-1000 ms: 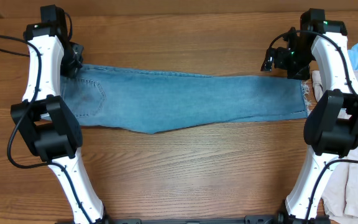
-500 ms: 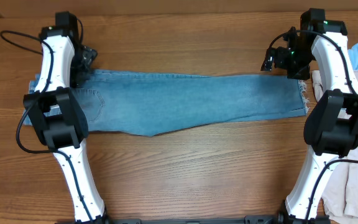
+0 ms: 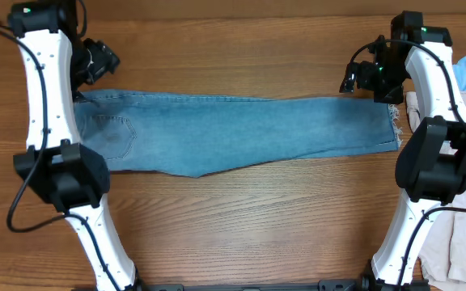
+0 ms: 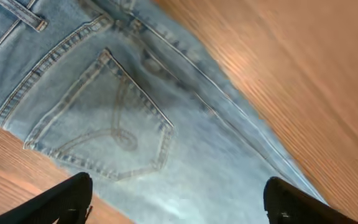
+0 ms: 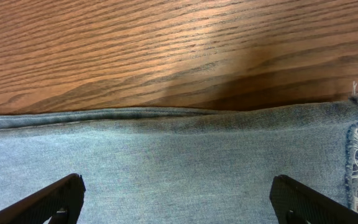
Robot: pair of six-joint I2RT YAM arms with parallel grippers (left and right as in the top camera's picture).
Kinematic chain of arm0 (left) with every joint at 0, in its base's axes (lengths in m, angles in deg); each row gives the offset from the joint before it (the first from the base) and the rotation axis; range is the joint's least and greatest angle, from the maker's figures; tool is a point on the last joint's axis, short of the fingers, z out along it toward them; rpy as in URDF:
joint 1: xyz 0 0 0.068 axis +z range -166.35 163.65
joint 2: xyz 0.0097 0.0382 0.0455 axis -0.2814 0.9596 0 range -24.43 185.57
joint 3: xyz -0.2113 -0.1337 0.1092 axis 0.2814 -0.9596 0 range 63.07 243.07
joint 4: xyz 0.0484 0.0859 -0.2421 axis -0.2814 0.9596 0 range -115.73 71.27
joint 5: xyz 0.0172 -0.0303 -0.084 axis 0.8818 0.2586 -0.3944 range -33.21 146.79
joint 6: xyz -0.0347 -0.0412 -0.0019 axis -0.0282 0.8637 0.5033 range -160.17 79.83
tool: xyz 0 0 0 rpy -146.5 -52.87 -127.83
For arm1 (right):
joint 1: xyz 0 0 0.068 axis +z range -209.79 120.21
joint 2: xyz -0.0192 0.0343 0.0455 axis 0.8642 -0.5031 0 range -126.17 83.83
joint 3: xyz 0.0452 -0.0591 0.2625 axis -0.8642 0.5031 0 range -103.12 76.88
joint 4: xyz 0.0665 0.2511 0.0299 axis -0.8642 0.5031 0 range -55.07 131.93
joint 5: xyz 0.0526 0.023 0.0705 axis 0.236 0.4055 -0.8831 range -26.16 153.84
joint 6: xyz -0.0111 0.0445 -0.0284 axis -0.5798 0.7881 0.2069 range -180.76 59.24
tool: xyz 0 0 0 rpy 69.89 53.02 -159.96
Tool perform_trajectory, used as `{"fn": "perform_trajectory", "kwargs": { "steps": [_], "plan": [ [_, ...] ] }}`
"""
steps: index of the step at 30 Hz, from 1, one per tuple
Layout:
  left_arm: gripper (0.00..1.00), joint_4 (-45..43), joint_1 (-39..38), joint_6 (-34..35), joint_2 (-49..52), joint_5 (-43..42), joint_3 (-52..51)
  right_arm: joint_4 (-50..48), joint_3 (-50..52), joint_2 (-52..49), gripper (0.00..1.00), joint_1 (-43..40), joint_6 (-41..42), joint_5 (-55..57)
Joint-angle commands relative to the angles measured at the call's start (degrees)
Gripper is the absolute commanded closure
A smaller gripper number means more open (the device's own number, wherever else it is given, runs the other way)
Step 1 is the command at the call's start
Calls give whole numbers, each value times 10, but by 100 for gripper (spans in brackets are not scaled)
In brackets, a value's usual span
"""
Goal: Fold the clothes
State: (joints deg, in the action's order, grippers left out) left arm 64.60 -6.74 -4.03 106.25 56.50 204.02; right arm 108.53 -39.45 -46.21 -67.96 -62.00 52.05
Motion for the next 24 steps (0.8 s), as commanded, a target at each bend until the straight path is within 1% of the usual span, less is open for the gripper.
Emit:
{"fn": "perform_trajectory", "kwargs": {
  "steps": [1, 4, 6, 9, 12, 14, 15, 16, 18, 24],
  "plan": [
    [0, 26, -3, -17, -44, -38, 7, -7, -4, 2, 0, 0, 2, -5],
    [0, 26, -3, -17, -43, -38, 5, 0, -4, 2, 0, 2, 3, -31],
    [0, 25, -3, -17, -43, -38, 5, 45, -4, 2, 0, -5, -2, 13],
    [0, 24, -3, -17, -43, -38, 5, 72, -3, 2, 0, -44, -8, 13],
    [0, 24, -3, -17, -43, -38, 5, 99, -2, 1, 0, -104, -37, 13],
    [0, 24, -3, -17, -43, -38, 5, 97, 7, 1, 0, -142, -37, 12],
    [0, 24, -3, -17, -43, -38, 5, 95, 10, 1, 3, -155, -37, 8],
    [0, 24, -3, -17, -43, -38, 5, 92, 16, 1, 9, -162, -39, -4],
    [0, 24, -3, -17, -43, -38, 5, 83, 35, 1, 17, -165, -65, -13],
    [0, 24, -3, -17, -43, -38, 5, 8, 118, 1, 17, -160, -65, -13]
  ]
}}
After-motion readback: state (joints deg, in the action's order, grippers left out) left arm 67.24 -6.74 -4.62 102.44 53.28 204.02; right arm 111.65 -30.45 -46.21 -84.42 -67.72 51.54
